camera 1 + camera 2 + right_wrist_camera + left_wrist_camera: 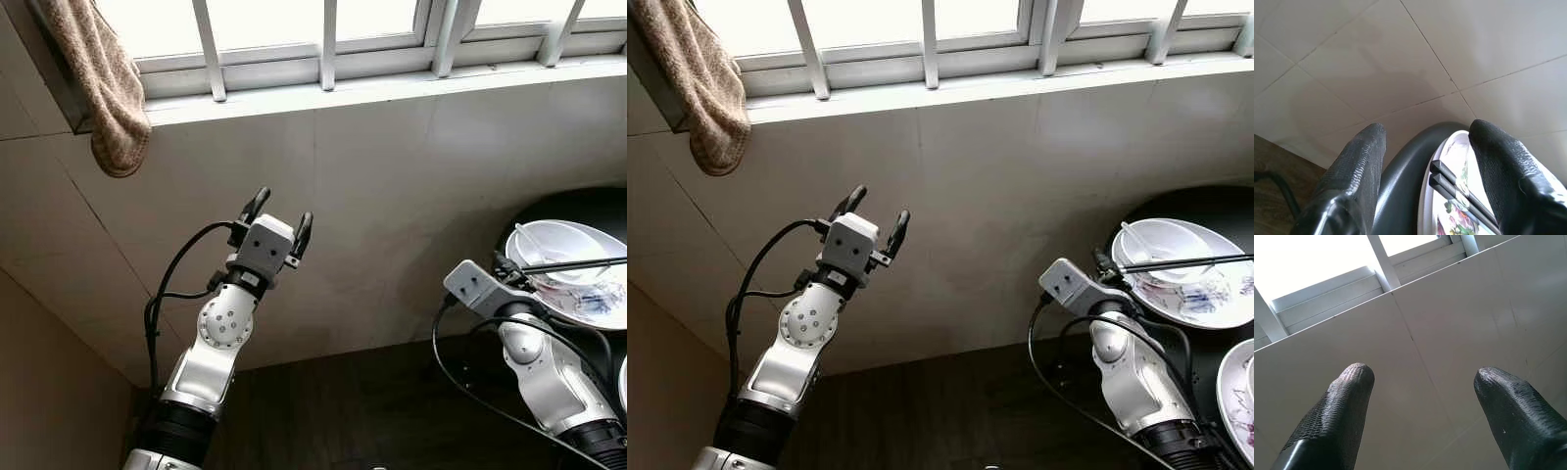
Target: Kitchen organization
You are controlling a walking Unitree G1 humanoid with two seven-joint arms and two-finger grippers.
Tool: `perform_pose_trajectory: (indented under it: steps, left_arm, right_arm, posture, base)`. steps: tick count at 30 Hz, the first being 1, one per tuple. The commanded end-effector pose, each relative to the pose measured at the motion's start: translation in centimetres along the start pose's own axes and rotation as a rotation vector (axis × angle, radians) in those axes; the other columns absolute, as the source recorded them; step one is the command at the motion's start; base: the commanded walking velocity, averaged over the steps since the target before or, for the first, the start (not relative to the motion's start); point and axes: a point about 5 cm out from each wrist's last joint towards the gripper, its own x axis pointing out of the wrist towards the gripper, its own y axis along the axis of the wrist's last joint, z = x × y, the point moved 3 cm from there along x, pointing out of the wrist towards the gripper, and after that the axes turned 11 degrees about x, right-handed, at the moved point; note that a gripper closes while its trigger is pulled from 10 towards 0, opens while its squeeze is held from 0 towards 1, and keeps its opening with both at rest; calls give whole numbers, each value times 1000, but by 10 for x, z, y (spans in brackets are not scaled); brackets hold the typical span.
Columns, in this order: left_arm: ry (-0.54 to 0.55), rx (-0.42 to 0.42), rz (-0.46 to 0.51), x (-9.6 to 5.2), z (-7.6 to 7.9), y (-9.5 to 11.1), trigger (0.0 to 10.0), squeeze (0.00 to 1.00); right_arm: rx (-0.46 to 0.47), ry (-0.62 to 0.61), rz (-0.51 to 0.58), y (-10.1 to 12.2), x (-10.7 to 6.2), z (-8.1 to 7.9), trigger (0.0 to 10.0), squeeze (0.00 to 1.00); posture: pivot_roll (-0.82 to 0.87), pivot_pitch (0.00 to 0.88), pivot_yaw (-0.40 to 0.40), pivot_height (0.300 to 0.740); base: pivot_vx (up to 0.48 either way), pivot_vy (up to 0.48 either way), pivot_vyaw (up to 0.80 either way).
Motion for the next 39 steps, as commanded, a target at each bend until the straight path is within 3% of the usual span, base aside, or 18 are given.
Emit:
perform_pose_trajectory:
  steps: [1, 7, 9, 14, 17, 19, 25, 39]
  left_arm:
    - [-8, 2, 8, 2, 2, 1, 10000, 0]
    - [-4, 1, 5, 2, 2, 1, 10000, 0]
    - [1, -2, 6, 2, 2, 1, 10000, 0]
    - [8, -11, 1, 2, 1, 0, 10000, 0]
    - [8, -23, -11, 3, 0, -2, 10000, 0]
    - [5, -27, -21, 4, 0, -3, 10000, 0]
    - [15, -33, -12, 3, -1, -2, 10000, 0]
    - [-2, -6, -2, 4, 2, -1, 10000, 0]
  right_arm:
    - [-3, -23, 7, -1, 2, 9, 10000, 0]
    - [44, -18, 26, 4, 4, 4, 10000, 0]
    - [74, -13, 79, 13, 3, 2, 10000, 0]
    - [166, 11, 290, 51, -2, 1, 10000, 0]
    - [324, 94, 464, 88, -13, -4, 10000, 0]
    - [375, 99, 511, 98, -17, -4, 10000, 0]
    - [427, 67, 537, 100, -17, 3, 10000, 0]
    - [466, 37, 556, 102, -17, 10, 10000, 0]
  posture:
    - [-160, 0, 26, 740]
    - [-158, 0, 23, 740]
    - [-158, 0, 23, 740]
    - [-155, 0, 21, 740]
    - [-154, 0, 23, 740]
    - [-152, 0, 22, 740]
    - [-152, 0, 22, 740]
    - [-153, 0, 21, 740]
  base:
    - [0, 0, 0]
    - [0, 0, 0]
    - [0, 0, 0]
    - [0, 0, 0]
    - [0, 0, 0]
    - [0, 240, -400]
    - [0, 449, -800]
    - [0, 0, -800]
